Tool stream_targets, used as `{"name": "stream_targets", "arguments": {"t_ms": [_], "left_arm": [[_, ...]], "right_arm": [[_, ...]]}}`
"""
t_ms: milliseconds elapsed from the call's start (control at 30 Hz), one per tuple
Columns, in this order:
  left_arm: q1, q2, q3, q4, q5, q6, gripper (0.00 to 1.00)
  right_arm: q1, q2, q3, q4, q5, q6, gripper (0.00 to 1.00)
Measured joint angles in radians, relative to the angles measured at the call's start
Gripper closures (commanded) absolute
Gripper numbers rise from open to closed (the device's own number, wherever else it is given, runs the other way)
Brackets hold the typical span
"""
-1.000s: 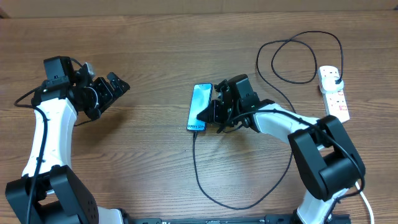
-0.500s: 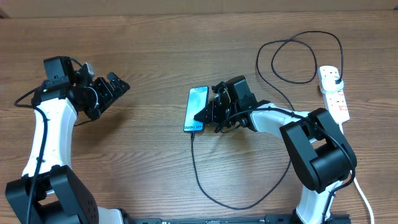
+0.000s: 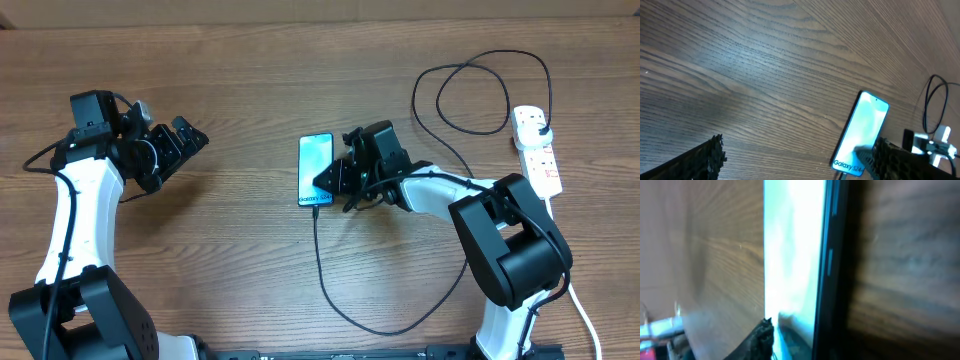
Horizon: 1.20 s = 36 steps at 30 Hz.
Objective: Plug charger to phone and switch on socket
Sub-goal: 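Press the right gripper against the phone's bottom end on the table, then release the phone and lift the right gripper away from it, then swing the right gripper over to the white power strip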
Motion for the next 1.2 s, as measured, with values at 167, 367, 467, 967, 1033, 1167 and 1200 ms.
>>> {"name": "stream_targets", "arguments": {"t_ms": [167,367,467,967,1033,1167,1200], "left_arm": [[0.0,0.0,0.0,0.0,0.0,0.0,0.01],[0.0,0.0,0.0,0.0,0.0,0.0,0.0],[0.0,0.0,0.0,0.0,0.0,0.0,0.0],[0.0,0.0,0.0,0.0,0.0,0.0,0.0],[0.0,0.0,0.0,0.0,-0.001,0.0,0.0],[0.0,0.0,0.0,0.0,-0.003,0.0,0.01],[0.0,0.0,0.0,-0.001,-0.003,0.0,0.01]], "right_arm": [[0.0,0.0,0.014,0.005,0.032,-0.002,0.53],[0.002,-0.009,0.026,-0.009,0.068,-0.002,0.44],[0.004,-0.013,0.029,-0.022,0.093,-0.003,0.44],[0.006,-0.085,0.034,-0.177,0.287,0.003,0.36],[0.006,-0.089,0.034,-0.185,0.304,0.003,0.36],[0.003,-0.109,0.056,-0.327,0.302,0.002,0.36],[0.0,-0.118,0.074,-0.419,0.302,-0.001,0.34]]}}
